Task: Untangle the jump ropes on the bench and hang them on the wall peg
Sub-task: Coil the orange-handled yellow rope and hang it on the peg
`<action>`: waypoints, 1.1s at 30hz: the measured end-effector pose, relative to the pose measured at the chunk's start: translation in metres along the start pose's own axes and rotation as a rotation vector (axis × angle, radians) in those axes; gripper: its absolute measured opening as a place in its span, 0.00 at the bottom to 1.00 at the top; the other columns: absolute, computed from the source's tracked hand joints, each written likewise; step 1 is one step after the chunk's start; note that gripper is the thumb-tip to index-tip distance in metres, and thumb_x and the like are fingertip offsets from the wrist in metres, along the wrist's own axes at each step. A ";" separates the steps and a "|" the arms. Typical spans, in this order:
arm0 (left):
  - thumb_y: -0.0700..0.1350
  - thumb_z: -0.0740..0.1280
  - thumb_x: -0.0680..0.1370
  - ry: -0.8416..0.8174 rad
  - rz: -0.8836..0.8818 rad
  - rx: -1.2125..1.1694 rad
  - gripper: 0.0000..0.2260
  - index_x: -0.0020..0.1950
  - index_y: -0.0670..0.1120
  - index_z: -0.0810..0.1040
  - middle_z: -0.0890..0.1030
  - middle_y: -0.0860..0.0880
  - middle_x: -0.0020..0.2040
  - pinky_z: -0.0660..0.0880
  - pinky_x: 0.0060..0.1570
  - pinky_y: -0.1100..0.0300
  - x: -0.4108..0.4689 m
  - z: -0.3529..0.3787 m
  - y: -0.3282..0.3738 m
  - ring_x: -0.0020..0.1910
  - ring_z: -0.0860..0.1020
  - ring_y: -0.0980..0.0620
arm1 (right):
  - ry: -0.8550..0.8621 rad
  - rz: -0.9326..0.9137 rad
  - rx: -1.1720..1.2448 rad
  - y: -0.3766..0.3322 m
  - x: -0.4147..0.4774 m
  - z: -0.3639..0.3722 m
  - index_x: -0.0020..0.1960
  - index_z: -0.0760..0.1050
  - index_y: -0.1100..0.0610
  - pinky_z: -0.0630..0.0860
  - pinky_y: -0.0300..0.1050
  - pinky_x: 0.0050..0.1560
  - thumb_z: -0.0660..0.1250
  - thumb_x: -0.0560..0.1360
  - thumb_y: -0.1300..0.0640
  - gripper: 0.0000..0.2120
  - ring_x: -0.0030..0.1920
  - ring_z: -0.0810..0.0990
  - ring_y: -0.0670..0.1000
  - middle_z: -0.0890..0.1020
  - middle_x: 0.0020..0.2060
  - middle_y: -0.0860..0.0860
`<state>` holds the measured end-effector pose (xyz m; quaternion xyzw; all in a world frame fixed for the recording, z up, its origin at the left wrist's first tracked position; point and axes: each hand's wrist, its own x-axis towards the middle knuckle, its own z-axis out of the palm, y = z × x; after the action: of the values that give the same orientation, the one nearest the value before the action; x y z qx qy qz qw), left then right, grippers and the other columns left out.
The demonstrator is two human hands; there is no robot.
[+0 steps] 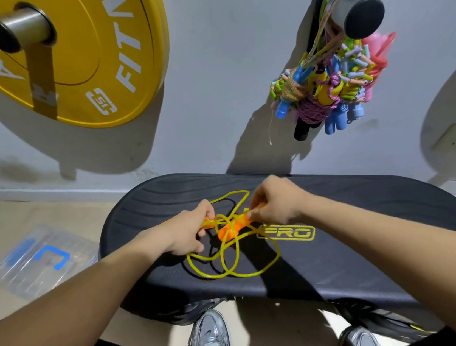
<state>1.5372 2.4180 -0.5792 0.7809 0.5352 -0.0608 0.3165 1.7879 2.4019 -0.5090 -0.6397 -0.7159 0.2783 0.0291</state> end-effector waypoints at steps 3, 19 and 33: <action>0.43 0.78 0.76 0.007 -0.067 0.150 0.27 0.67 0.51 0.66 0.77 0.47 0.57 0.76 0.59 0.48 0.001 -0.014 0.010 0.53 0.77 0.45 | 0.213 -0.006 0.016 -0.004 -0.005 -0.026 0.40 0.85 0.59 0.80 0.51 0.40 0.74 0.72 0.52 0.10 0.39 0.81 0.55 0.85 0.34 0.56; 0.64 0.71 0.77 0.152 0.302 -0.435 0.14 0.57 0.58 0.83 0.86 0.52 0.55 0.77 0.65 0.48 -0.001 -0.011 0.127 0.57 0.83 0.50 | 0.554 -0.309 0.709 0.011 -0.075 -0.082 0.57 0.69 0.56 0.86 0.58 0.40 0.59 0.88 0.53 0.06 0.44 0.88 0.57 0.86 0.45 0.57; 0.44 0.78 0.76 0.320 -0.072 -0.271 0.17 0.61 0.52 0.75 0.75 0.46 0.63 0.78 0.51 0.58 0.024 -0.002 0.124 0.54 0.84 0.51 | 0.815 -0.157 0.182 0.081 -0.092 -0.125 0.63 0.74 0.44 0.76 0.51 0.34 0.59 0.83 0.59 0.14 0.35 0.82 0.61 0.82 0.38 0.55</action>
<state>1.6550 2.4106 -0.5346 0.7111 0.6096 0.1250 0.3273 1.9271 2.3631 -0.4097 -0.6356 -0.6650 0.0617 0.3873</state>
